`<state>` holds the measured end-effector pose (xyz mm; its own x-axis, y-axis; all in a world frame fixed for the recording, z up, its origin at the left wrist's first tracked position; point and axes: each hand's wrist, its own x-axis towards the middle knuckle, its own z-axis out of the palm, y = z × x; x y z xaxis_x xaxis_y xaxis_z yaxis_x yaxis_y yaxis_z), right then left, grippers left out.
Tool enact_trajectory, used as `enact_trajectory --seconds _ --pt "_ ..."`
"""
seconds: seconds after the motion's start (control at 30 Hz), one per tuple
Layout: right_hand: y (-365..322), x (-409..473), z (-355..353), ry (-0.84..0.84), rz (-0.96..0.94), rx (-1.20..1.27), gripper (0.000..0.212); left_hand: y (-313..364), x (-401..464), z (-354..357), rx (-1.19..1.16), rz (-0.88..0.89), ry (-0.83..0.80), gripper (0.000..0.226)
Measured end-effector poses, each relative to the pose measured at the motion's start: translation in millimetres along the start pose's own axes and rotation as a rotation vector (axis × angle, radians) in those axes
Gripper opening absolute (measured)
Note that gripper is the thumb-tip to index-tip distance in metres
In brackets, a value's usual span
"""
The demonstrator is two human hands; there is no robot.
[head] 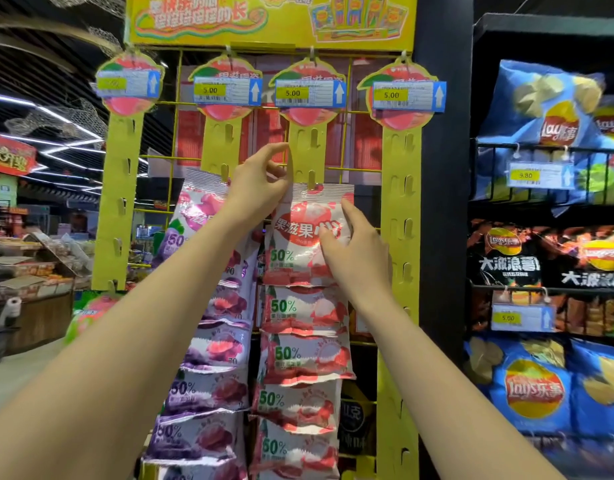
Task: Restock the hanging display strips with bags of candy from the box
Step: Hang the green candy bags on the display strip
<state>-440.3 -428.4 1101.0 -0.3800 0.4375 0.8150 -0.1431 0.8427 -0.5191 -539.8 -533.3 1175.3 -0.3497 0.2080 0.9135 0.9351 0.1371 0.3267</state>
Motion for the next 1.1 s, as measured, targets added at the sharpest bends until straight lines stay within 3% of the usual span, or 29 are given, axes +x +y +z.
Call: enact_trajectory --seconds 0.23,0.43,0.6,0.7,1.1 --pt "6 -4 -28 0.058 -0.107 -0.354 0.035 10 -13 2 0.277 0.095 0.057 0.035" --pt "38 -3 -80 0.046 -0.165 -0.684 0.033 32 -42 17 0.552 0.231 0.030 0.030" --pt "75 -19 -107 -0.063 -0.100 -0.910 0.034 54 -77 50 0.588 0.433 -0.048 0.019" --pt "97 -33 -122 -0.119 -0.058 -0.975 0.034 71 -104 77 0.557 0.457 -0.124 0.030" --pt "209 -131 -199 -0.293 0.028 -1.145 0.034 111 -241 221 0.447 0.436 -0.352 0.025"
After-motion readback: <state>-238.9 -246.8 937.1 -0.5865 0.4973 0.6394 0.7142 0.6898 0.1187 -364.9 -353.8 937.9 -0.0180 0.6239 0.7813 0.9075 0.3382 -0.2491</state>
